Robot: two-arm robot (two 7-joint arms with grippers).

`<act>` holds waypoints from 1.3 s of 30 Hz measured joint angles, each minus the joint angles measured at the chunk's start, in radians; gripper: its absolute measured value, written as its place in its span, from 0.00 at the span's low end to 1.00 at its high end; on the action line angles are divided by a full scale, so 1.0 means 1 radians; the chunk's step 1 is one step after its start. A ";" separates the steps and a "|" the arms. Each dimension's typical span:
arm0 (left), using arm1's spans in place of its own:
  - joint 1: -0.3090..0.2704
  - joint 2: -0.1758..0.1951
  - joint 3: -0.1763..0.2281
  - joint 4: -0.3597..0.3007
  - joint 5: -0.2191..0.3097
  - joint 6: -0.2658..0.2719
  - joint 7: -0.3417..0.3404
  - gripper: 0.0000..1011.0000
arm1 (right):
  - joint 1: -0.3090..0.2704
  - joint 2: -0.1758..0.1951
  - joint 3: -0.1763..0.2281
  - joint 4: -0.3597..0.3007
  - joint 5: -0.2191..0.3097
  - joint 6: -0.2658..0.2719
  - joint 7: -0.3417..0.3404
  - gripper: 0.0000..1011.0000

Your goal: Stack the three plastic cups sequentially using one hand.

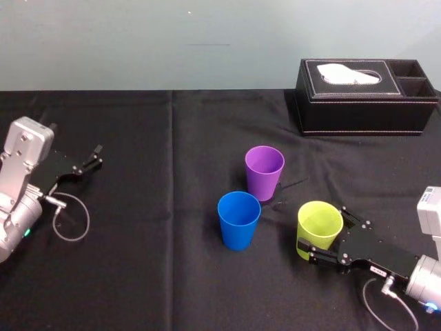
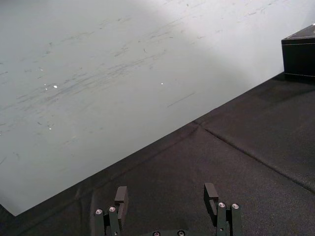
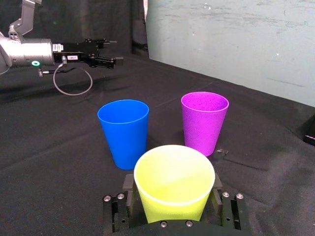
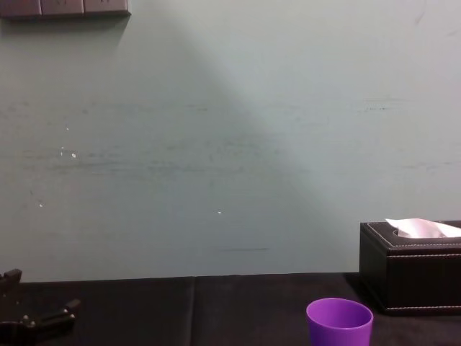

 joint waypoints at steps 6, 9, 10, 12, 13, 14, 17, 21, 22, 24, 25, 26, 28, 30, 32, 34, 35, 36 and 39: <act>0.000 0.000 0.000 0.000 0.000 0.000 0.000 1.00 | -0.002 0.002 0.001 -0.002 0.001 -0.002 0.000 0.80; 0.000 0.000 0.000 0.000 0.000 0.000 0.000 1.00 | -0.002 0.002 0.001 -0.002 0.001 -0.002 -0.001 0.76; 0.000 0.000 0.000 0.000 0.000 0.000 0.000 1.00 | -0.002 0.002 0.001 -0.002 0.001 -0.002 -0.001 0.75; 0.000 0.000 0.000 0.000 0.000 0.000 0.000 1.00 | -0.003 0.002 0.002 -0.003 0.002 -0.003 -0.001 0.74; 0.000 0.000 0.000 0.000 0.000 0.000 0.000 1.00 | -0.003 0.002 0.002 -0.003 0.002 -0.003 -0.001 0.74; 0.000 0.000 0.000 0.000 0.000 0.000 0.000 1.00 | -0.003 0.002 0.002 -0.003 0.002 -0.003 -0.001 0.73; 0.000 0.000 0.000 0.000 0.000 0.000 0.000 1.00 | -0.003 0.003 0.002 -0.003 0.002 -0.003 -0.001 0.73; 0.000 0.000 0.000 0.000 0.000 0.000 0.000 1.00 | -0.003 0.003 0.002 -0.004 0.003 -0.004 -0.001 0.73; 0.000 0.000 0.000 0.000 0.000 0.000 0.000 1.00 | -0.004 0.003 0.003 -0.004 0.003 -0.004 -0.001 0.73; 0.000 0.000 0.000 0.000 0.000 0.000 0.000 1.00 | -0.004 0.003 0.003 -0.004 0.003 -0.004 -0.001 0.73; 0.000 0.000 0.000 0.000 0.000 0.000 0.000 1.00 | -0.004 0.003 0.003 -0.004 0.003 -0.004 -0.001 0.73; 0.000 0.000 0.000 0.000 0.000 0.000 0.000 1.00 | -0.004 0.003 0.003 -0.004 0.003 -0.004 -0.001 0.73; 0.000 0.000 0.000 0.000 0.000 0.000 0.000 1.00 | -0.004 0.003 0.003 -0.004 0.003 -0.005 -0.001 0.73; 0.000 0.000 0.000 0.000 0.000 0.000 0.000 1.00 | -0.008 0.003 0.005 -0.009 0.000 -0.004 -0.010 0.73; 0.000 0.000 0.000 0.000 0.000 0.000 0.000 1.00 | -0.023 0.005 0.016 -0.033 -0.001 0.006 -0.032 0.73; 0.000 0.000 0.000 0.000 0.000 0.000 0.000 1.00 | -0.034 0.008 0.026 -0.052 0.002 0.016 -0.045 0.73; 0.000 0.000 0.000 0.000 0.000 0.000 0.000 1.00 | -0.050 0.014 0.038 -0.080 0.006 0.030 -0.060 0.73; 0.000 0.000 0.000 0.000 0.000 0.000 0.000 1.00 | -0.057 0.017 0.044 -0.093 0.008 0.039 -0.068 0.73; 0.000 0.000 0.000 0.000 0.000 0.000 0.000 1.00 | -0.085 0.036 0.071 -0.159 0.022 0.094 -0.097 0.73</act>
